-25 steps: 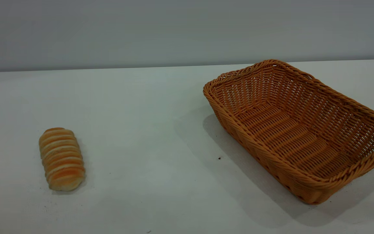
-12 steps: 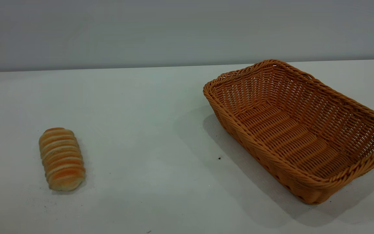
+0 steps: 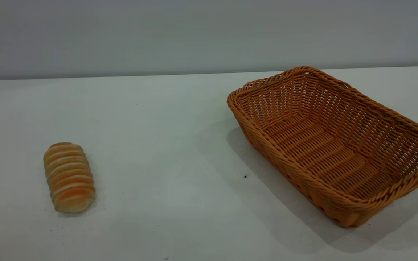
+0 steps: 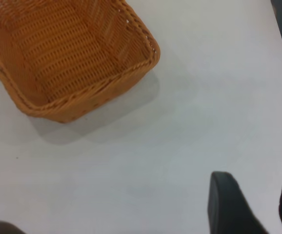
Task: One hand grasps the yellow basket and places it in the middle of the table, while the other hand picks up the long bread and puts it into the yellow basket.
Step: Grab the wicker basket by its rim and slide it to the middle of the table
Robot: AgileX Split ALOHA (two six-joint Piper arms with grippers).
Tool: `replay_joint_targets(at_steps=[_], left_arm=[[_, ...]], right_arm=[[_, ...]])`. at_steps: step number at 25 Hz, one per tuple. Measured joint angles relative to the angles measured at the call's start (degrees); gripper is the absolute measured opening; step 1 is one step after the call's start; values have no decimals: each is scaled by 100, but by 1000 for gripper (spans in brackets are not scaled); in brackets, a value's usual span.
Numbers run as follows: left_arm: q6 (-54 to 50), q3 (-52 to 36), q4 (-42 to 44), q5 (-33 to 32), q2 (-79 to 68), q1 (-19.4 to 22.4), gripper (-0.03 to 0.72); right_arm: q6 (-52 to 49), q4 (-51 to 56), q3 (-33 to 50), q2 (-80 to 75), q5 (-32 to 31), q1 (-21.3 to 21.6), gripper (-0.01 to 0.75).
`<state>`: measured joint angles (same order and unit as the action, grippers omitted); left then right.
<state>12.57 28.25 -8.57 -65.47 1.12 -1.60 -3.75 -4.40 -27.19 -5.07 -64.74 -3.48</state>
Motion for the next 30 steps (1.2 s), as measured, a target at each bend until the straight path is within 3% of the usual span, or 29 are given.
replay_joint_targets(at_steps=[14, 26, 30], left_arm=[[0, 0, -75, 0, 0, -53, 581], [-5, 0, -132, 0, 0, -136, 581], [-174, 12, -131, 24, -48, -136, 564]], right_arm=[[0, 0, 0, 0, 0, -39, 243], [0, 38, 0, 0, 0, -873, 243], [-6, 348, 0, 0, 74, -917, 243]])
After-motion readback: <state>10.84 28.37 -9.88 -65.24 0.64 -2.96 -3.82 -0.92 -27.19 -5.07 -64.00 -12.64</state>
